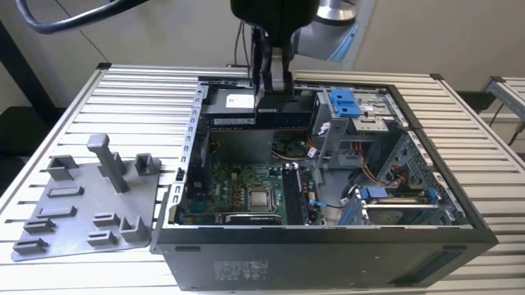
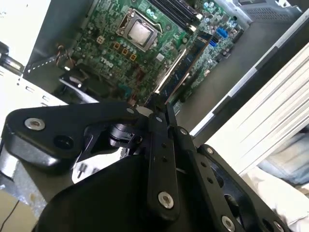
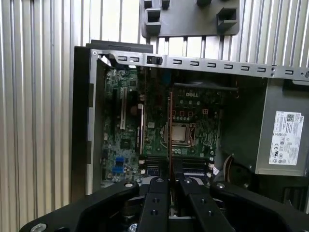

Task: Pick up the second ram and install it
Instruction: 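Pick up the second ram and move it above second insertion slot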

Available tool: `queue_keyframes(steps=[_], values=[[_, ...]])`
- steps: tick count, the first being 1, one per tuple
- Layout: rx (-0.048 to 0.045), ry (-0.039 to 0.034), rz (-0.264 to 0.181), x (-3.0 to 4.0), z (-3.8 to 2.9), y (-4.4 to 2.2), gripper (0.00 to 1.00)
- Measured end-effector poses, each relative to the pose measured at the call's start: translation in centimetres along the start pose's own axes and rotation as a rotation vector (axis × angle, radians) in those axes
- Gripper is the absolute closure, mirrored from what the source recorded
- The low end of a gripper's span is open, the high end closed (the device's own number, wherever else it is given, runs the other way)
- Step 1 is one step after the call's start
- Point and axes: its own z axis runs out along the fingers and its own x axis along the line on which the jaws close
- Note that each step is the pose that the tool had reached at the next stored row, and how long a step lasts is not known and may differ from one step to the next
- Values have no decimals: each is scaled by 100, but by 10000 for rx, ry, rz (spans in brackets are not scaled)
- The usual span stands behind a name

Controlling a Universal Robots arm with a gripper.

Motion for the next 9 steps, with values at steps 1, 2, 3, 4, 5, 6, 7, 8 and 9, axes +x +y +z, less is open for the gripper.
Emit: queue_keyframes(steps=[1, 2, 3, 4, 5, 6, 7, 8, 9], values=[[0, 0, 9, 1, 0, -24, 86], [0, 1, 23, 2, -1, -45, 86], [2, 1, 62, 3, 0, -53, 86], [4, 1, 129, 3, 0, -56, 86], [8, 1, 200, 3, 0, -60, 86], [12, 0, 313, 3, 1, -60, 86], [18, 2, 461, 2, 1, -61, 86], [23, 2, 597, 2, 1, -61, 86], [27, 2, 714, 2, 2, -61, 86]])
